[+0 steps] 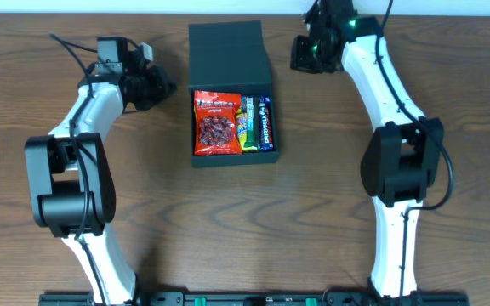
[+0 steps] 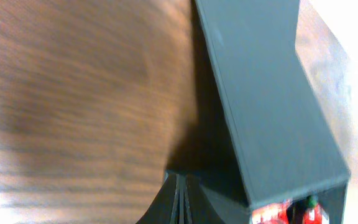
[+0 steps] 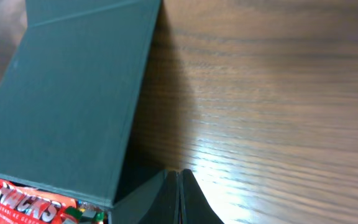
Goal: Pack container
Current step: 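Move both grippers to the raised lid at the box's back, then push the lid forward with both grippers to close the box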
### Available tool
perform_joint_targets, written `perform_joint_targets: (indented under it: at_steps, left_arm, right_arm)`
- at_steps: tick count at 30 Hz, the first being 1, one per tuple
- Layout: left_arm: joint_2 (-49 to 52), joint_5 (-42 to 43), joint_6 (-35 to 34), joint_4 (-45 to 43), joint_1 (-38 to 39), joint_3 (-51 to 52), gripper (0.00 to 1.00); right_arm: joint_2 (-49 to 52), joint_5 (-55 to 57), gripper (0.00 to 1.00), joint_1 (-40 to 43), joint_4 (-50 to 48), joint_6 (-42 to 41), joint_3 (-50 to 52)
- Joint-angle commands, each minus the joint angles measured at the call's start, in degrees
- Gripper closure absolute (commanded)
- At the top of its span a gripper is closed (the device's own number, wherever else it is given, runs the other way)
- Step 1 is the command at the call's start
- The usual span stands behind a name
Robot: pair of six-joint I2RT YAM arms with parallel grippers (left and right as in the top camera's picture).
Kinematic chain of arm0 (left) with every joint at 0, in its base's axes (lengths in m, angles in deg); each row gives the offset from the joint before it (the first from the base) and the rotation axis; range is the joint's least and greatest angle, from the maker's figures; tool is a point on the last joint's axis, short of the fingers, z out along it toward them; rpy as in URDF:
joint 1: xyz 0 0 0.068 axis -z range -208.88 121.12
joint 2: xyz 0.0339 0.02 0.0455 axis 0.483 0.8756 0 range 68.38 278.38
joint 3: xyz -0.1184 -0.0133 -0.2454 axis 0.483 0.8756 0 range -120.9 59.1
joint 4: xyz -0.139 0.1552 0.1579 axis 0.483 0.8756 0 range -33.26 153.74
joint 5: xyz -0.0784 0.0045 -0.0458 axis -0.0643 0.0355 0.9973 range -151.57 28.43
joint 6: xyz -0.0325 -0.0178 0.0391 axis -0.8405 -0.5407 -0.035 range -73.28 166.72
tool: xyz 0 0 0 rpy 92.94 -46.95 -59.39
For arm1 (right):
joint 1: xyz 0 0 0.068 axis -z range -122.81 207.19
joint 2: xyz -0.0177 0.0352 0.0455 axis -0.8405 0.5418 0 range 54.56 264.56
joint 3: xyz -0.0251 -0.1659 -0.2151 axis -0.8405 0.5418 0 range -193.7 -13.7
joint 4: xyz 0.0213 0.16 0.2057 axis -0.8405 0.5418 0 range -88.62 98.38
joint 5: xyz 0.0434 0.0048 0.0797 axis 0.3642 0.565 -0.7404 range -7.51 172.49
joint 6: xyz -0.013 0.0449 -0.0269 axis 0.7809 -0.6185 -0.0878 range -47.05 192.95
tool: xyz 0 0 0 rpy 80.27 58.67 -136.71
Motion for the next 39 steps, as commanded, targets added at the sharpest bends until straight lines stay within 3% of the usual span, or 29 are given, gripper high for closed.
perform_joint_targets:
  at_steps: [1,8,15,34,39]
  left_arm:
    - [0.9,-4.7,-5.6,-1.1,-0.6,-2.4,0.94]
    - [13.0,1.9,-8.1,5.3,-0.9,-18.4,0.94]
    - [22.2,1.9,-8.1,17.2,-0.1,-31.5,0.94]
    - [23.7,4.7,-8.9,13.9,3.1,-31.8,0.94]
    - [23.7,8.0,-8.2,11.3,3.1,-31.8,0.95]
  right_arm:
    - [0.5,-5.9,0.99,1.7,-3.4,-2.0,2.1]
    - [4.4,-14.9,0.99,3.3,-9.9,-6.4,2.3]
    - [10.7,-21.4,0.99,4.6,-11.3,-9.8,2.3]
    - [16.0,-31.9,0.99,1.3,-23.4,-14.8,2.3]
    - [16.0,-38.6,0.99,1.1,-31.7,-14.8,2.3]
